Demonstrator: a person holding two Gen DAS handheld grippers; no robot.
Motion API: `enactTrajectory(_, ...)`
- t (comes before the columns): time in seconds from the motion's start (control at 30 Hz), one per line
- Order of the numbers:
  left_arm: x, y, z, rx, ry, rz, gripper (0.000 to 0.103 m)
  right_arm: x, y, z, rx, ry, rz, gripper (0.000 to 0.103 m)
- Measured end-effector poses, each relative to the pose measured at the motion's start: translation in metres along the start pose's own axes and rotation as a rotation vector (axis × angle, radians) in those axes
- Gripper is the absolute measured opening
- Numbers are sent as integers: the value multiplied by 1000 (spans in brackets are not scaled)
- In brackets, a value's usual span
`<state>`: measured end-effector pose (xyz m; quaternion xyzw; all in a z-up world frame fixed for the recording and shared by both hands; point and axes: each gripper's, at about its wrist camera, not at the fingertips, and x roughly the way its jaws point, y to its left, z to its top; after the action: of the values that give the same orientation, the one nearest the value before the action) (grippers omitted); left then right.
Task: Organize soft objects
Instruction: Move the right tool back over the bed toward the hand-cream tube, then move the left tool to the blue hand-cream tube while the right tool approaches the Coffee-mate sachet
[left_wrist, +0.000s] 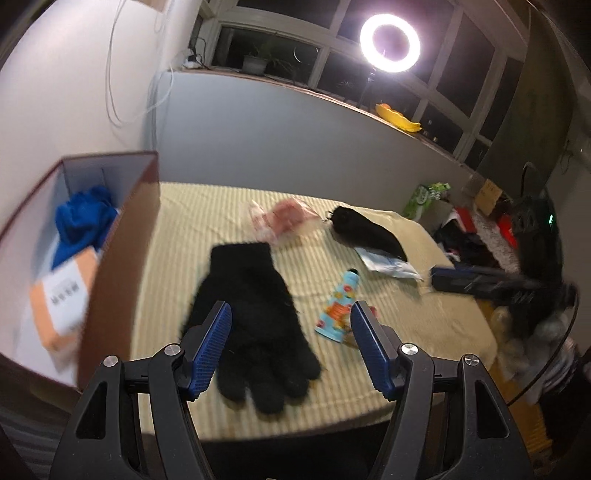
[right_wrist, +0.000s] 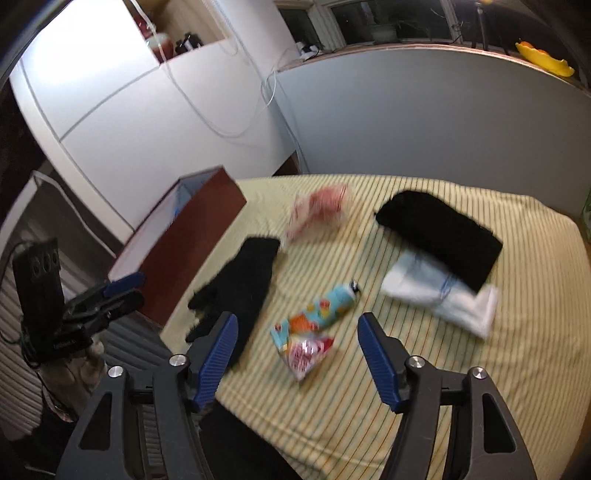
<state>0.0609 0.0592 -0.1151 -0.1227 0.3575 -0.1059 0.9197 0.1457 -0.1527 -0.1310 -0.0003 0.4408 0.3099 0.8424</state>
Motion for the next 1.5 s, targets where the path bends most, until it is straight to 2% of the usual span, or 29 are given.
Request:
enactTrajectory(0.07,-1,-2,-6,-3,-12,9,67,9,8,-12,-25,21,-1,31)
enactTrajectory(0.13,-1,-3,-13,-10,-21,21,67,17,15,-22,-30,18,11,28)
enactTrajectory(0.2,0,-3,-19,-32,-21,11,67,25,22,-33,-25,24,40,20)
enactTrajectory(0.3,-2,-1,-27,-59,-19,0,67,42,35,-46,-14,37,87,19)
enactTrajectory(0.43,-5,2,-32,-62,-14,-2,67,68,53,-54,-29,63,98,19)
enactTrajectory(0.57,-5,3,-31,-64,-21,-1,67,88,61,-55,-48,68,33,19)
enactTrajectory(0.7,-2,5,-30,-63,-16,-3,67,100,48,-56,6,98,-8,19)
enactTrajectory(0.93,18,-1,-23,-38,11,-23,67,84,13,-55,92,72,-77,19)
enactTrajectory(1.13,54,-25,-15,54,83,-59,67,65,-4,-59,82,83,-66,19)
enactTrajectory(1.17,62,-29,-13,80,99,-55,67,60,-3,-60,69,73,-66,19)
enactTrajectory(1.23,75,-36,-9,118,130,-64,67,50,0,-65,28,54,-107,26)
enactTrajectory(1.3,87,-39,-4,142,154,-66,67,46,4,-65,-25,29,-177,54)
enactTrajectory(1.33,92,-40,-1,151,157,-57,67,47,5,-65,-53,18,-215,58)
enactTrajectory(1.37,94,-40,1,156,159,-56,67,48,6,-64,-67,16,-237,59)
enactTrajectory(1.5,104,-43,4,184,184,-53,67,55,6,-59,-64,16,-241,59)
